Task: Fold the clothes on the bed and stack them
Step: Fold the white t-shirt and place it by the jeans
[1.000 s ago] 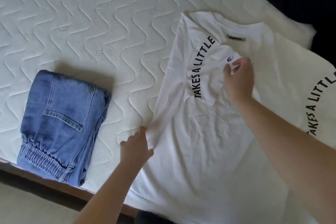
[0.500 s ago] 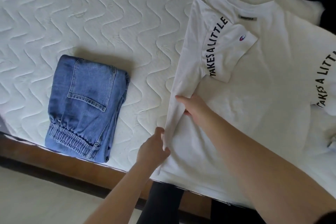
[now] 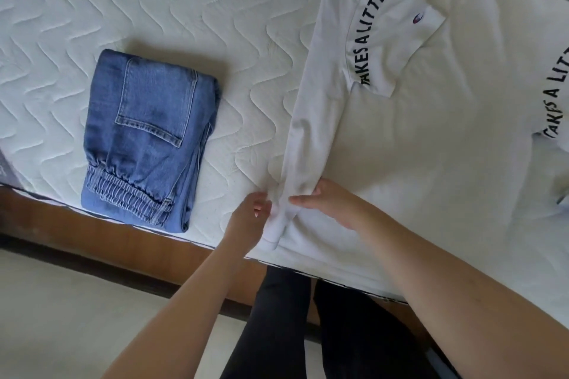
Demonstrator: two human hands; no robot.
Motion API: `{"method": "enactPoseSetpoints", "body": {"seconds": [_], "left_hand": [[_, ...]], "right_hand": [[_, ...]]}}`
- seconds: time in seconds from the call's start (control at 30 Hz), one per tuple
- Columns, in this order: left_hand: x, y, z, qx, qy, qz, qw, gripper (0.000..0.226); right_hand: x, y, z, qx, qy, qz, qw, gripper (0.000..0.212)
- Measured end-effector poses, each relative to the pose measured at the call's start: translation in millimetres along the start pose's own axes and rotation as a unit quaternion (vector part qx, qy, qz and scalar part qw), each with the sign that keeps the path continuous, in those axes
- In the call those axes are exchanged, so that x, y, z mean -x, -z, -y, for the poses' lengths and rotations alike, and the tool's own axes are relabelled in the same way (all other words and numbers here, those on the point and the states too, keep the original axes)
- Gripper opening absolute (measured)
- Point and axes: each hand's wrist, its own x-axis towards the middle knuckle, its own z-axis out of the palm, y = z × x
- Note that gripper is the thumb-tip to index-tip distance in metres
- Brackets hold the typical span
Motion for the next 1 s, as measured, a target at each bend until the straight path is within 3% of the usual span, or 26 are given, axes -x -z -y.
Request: {"method": "enactPoseSetpoints", "body": {"seconds": [0.07,0.13,0.3,0.4,0.47,0.53,0.63,0.7,0.8,0.9,1.0], "left_hand": [[1.8,-1.7,-0.8,0.025,0.024,0.013,0.999,0.032],[3.5,-2.5,-1.1,0.012,0.028,0.022,0.999,0.033],[7.9,-10.6,1.9,-0.04,0.042,0.025,0.998,0.038],[14.1,-13.2,6.1,0.015,0.067,-0.005,0.998,0.034],[21.4,-15.4,10.9,0.039,0.079,0.031,0.996,0.043],[26.8,-18.7,18.2,0.037,0.08,0.061,0.994,0.049],[30.8,-21.1,29.8,0.076,0.093,0.06,0.991,0.037],[33.8,-21.0,37.6,0.131,0.104,0.056,0.984,0.029],[38.8,-22.3,46.9,0.121,0.099,0.03,0.987,0.021],[43.4,-24.0,49.1,0.025,0.082,-0.012,0.996,0.022],[43.0,-22.8,43.9,-0.021,0.031,-0.074,0.997,0.021]], "right_hand": [[7.7,-9.1,-11.9,0.024,0.01,-0.005,1.0,0.041],[14.3,-15.5,-21.8,0.037,0.014,-0.065,0.997,0.041],[24.3,-20.3,-48.3,0.09,-0.028,-0.151,0.984,0.025],[29.9,-22.6,-58.3,0.029,-0.028,-0.12,0.992,0.02],[32.9,-25.1,-64.7,-0.023,-0.033,-0.07,0.997,0.032],[36.8,-28.9,-71.1,0.007,-0.066,-0.049,0.997,0.025],[43.0,-35.4,-79.4,-0.023,-0.081,-0.045,0.995,0.01],[45.6,-39.8,-83.7,-0.05,-0.092,-0.055,0.993,0.012],[49.8,-44.1,-91.3,0.042,-0.124,-0.091,0.987,0.022],[52.9,-44.2,-90.4,0.142,-0.156,-0.096,0.973,0.034],[52.7,-34.1,-76.4,0.279,-0.12,-0.17,0.938,0.041]]}}
